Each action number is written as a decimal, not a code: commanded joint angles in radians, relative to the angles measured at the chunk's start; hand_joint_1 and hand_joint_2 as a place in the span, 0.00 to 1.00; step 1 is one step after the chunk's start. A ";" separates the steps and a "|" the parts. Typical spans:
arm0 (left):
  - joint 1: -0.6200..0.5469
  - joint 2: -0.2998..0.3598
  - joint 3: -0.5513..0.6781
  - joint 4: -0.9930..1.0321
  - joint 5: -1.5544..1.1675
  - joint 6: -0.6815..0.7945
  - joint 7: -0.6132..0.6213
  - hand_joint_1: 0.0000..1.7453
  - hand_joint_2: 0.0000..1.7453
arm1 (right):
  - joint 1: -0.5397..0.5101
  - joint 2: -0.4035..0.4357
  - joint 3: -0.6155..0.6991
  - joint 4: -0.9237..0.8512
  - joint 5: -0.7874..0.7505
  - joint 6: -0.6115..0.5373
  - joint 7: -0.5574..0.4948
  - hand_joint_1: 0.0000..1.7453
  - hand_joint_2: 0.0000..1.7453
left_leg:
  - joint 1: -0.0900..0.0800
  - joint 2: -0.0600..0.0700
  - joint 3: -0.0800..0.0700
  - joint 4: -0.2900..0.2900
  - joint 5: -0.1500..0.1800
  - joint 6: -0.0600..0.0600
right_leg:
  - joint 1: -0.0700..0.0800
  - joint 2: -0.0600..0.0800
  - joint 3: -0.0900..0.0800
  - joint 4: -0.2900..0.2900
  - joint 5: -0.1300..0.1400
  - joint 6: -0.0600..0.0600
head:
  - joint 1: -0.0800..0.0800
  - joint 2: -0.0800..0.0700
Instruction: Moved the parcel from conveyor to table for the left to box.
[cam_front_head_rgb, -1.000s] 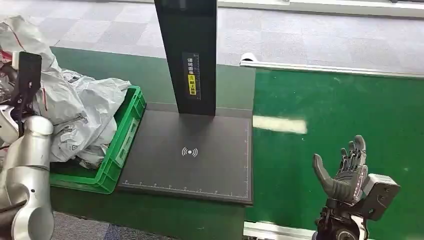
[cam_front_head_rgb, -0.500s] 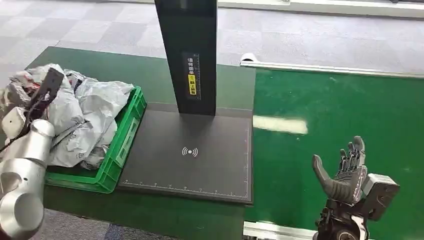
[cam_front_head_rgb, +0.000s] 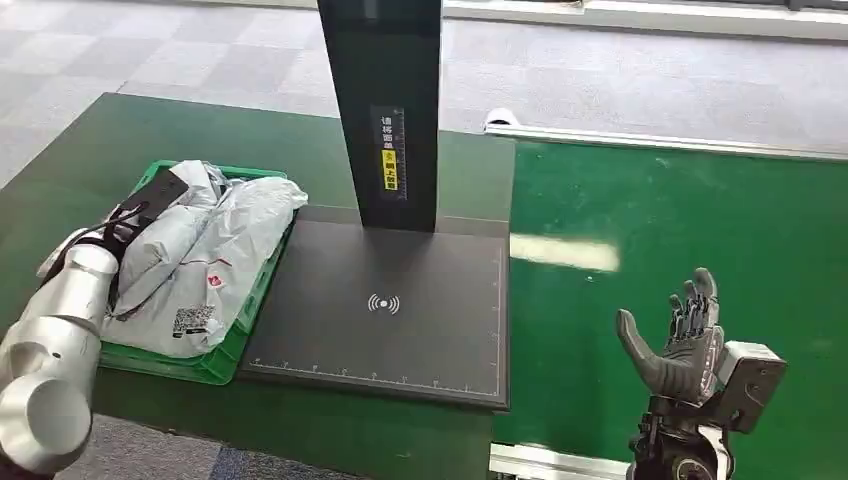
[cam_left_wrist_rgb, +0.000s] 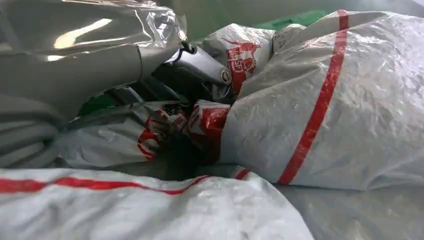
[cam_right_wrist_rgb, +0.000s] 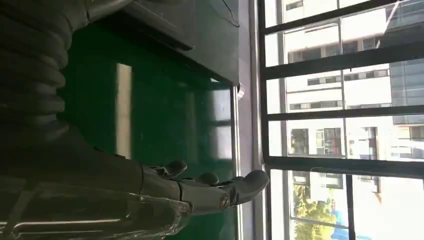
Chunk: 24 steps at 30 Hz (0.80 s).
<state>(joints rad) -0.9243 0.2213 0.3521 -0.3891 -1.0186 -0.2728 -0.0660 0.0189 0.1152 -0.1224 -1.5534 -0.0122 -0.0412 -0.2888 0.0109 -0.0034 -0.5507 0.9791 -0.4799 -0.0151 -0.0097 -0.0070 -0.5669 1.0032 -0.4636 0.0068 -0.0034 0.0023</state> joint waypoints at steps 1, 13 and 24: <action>0.065 -0.054 0.056 0.037 0.064 0.177 0.038 0.00 1.00 | -0.012 -0.024 0.025 0.047 -0.013 -0.006 0.007 0.00 1.00 | -0.001 -0.002 0.002 -0.003 0.002 0.001 | -0.001 -0.001 0.002 -0.003 0.001 0.000 | 0.000 0.000; 0.114 -0.086 0.046 -0.160 0.283 0.396 -0.110 0.00 1.00 | -0.007 -0.027 0.016 0.046 -0.017 -0.026 0.007 0.00 1.00 | 0.000 -0.002 -0.001 -0.002 0.002 0.001 | 0.000 -0.002 0.000 -0.003 0.002 0.000 | 0.000 0.000; 0.167 -0.104 -0.035 -0.314 0.460 0.449 -0.162 0.00 1.00 | 0.013 -0.011 -0.009 0.020 -0.011 -0.037 0.004 0.00 1.00 | 0.000 -0.001 -0.003 0.000 0.001 0.000 | 0.000 0.000 -0.003 -0.001 0.001 0.000 | 0.000 0.000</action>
<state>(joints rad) -0.7905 0.1480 0.3895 -0.5950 -0.6730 0.1506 -0.1941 0.0285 0.1053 -0.1160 -1.5484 -0.0267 -0.0656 -0.2823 0.0108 -0.0034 -0.5534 0.9793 -0.4794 -0.0152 -0.0096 -0.0061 -0.5709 1.0032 -0.4634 0.0069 -0.0034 0.0023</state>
